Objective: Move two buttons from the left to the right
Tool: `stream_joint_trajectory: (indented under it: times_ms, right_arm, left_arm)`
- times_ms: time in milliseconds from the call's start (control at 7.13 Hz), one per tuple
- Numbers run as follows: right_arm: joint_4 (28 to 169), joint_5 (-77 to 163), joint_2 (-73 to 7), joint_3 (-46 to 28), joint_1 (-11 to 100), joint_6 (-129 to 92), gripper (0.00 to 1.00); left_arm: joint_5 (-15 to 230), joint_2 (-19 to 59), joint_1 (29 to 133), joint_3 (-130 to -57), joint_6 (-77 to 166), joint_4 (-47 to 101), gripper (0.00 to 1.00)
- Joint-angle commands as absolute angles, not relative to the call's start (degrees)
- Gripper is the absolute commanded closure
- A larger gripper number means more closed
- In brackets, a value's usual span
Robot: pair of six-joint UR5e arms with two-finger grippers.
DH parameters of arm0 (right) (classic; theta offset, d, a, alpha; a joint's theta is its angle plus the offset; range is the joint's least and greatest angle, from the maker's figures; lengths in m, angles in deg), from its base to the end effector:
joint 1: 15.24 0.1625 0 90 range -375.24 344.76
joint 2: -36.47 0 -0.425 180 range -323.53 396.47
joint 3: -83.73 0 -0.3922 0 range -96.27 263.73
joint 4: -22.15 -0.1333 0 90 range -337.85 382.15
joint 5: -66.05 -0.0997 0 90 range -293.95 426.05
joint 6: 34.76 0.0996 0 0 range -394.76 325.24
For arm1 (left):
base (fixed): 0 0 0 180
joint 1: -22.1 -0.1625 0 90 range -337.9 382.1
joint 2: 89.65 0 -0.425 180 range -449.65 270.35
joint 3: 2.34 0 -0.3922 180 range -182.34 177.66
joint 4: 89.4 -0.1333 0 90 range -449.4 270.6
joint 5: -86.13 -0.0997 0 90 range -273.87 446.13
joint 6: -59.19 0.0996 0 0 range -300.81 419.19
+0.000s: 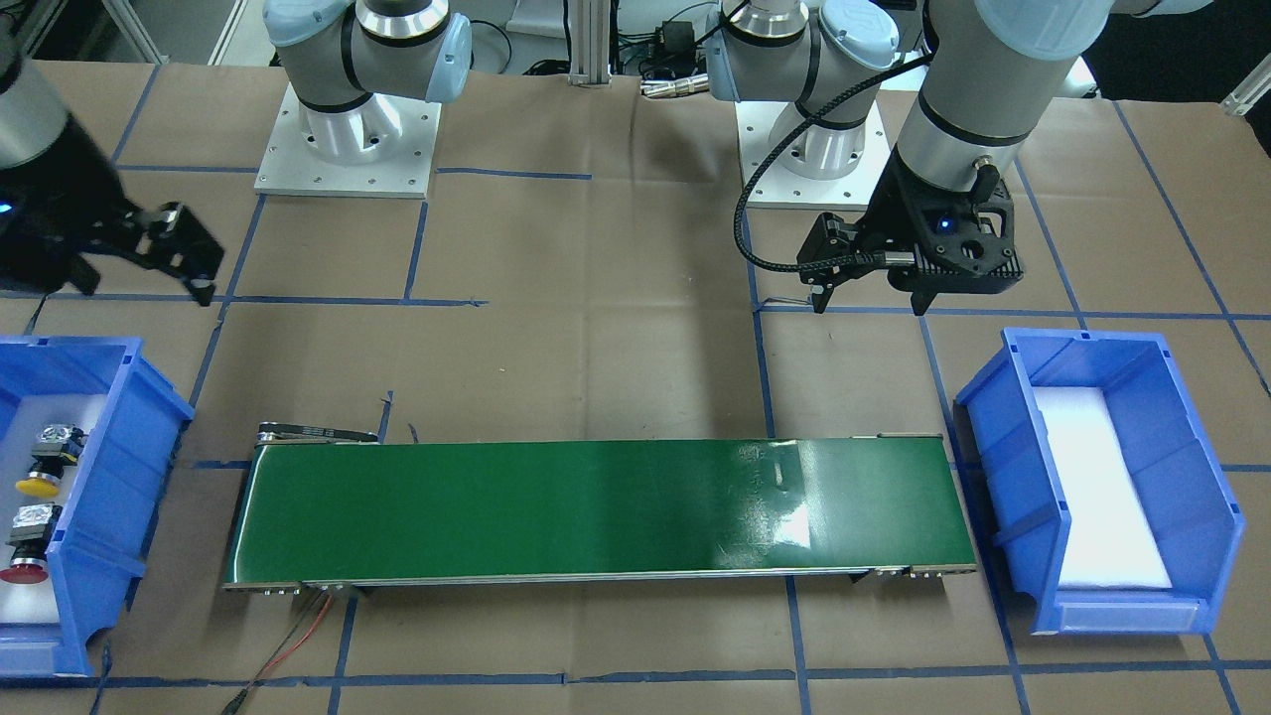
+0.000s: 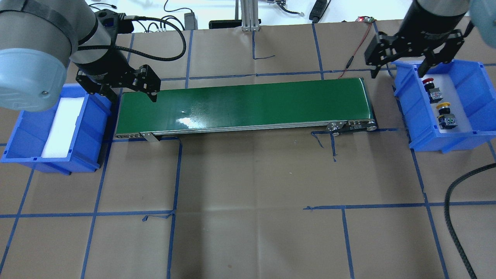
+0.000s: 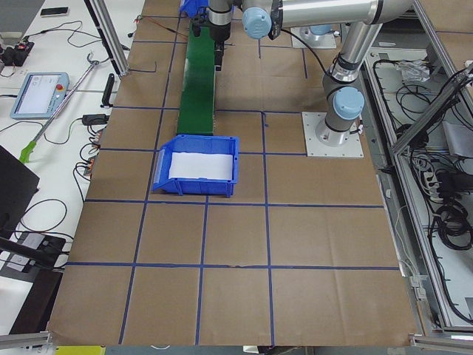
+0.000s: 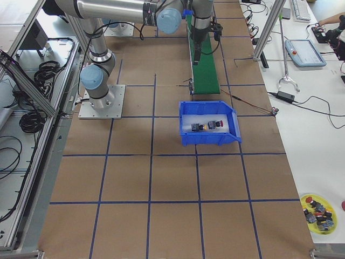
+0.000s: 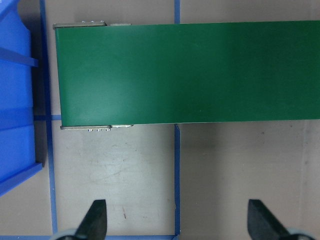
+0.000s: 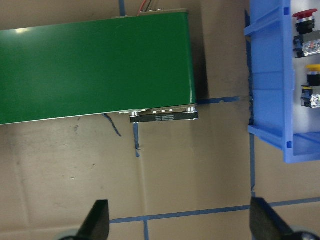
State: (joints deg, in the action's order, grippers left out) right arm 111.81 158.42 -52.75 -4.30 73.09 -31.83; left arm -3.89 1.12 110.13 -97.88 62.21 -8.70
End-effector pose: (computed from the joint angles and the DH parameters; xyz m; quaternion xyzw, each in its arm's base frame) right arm 0.1146 -0.5026 0.4976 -0.0403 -0.9989 0.0076 0.0206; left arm -0.1160 -0.5046 0.4501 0.0092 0.9996 -0.0261 0.0013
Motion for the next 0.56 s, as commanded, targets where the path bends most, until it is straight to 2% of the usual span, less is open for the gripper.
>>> stream_joint_trajectory:
  times_ms: [0, 421]
  right_arm:
    - [112.8, 158.3, -54.1, -6.8, 80.6, -25.0, 0.00]
    - [113.3, 154.1, -53.9, -6.8, 80.7, -25.3, 0.00]
  left_arm:
    - [-3.8, 1.1, 109.1, -97.7, 62.7, -8.7, 0.00]
    - [-3.7, 0.9, 109.0, -97.8, 62.6, -8.6, 0.00]
